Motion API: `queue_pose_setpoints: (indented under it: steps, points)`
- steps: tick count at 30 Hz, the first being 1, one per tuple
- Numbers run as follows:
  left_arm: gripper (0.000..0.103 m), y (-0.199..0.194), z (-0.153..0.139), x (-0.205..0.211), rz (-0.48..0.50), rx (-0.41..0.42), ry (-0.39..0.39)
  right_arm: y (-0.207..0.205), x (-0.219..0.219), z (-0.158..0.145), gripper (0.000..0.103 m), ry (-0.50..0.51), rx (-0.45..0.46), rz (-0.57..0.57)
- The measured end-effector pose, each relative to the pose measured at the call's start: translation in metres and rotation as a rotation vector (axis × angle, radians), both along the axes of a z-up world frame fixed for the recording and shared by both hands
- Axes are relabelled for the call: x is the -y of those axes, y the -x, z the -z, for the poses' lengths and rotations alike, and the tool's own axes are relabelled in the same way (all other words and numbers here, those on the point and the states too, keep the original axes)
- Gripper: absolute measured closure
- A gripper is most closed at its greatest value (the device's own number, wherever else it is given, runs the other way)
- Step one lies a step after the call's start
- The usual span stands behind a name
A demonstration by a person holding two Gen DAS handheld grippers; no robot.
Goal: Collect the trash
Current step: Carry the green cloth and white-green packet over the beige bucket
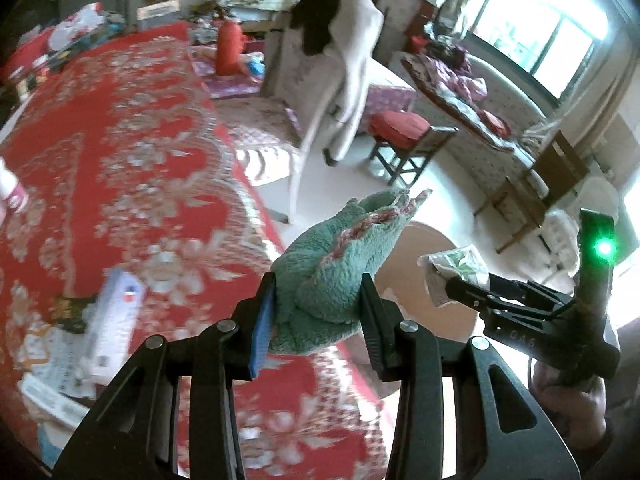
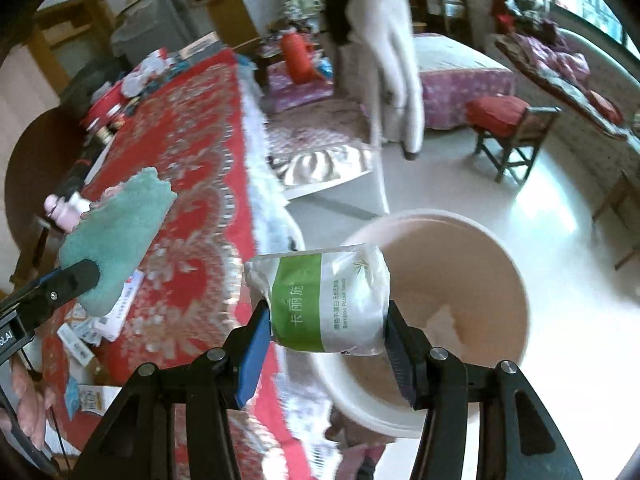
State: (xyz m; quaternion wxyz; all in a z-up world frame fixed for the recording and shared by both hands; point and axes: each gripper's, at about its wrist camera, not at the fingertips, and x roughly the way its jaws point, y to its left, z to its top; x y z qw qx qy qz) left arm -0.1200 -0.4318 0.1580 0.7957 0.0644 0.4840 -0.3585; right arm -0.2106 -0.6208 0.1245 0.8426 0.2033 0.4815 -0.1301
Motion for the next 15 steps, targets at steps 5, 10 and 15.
queue_pose_setpoints:
  steps: [5, 10, 15]
  points:
    - [0.066, 0.01, 0.015, 0.038, 0.038, -0.024, -0.016, 0.019, 0.028, 0.009, 0.051, -0.003, -0.026, 0.054]
    - [0.066, 0.016, 0.031, 0.061, 0.058, -0.047, -0.034, 0.033, 0.046, 0.019, 0.051, -0.013, -0.054, 0.085]
    - [0.066, 0.019, 0.045, 0.077, 0.069, -0.073, -0.042, 0.041, 0.057, 0.027, 0.051, -0.018, -0.077, 0.101]
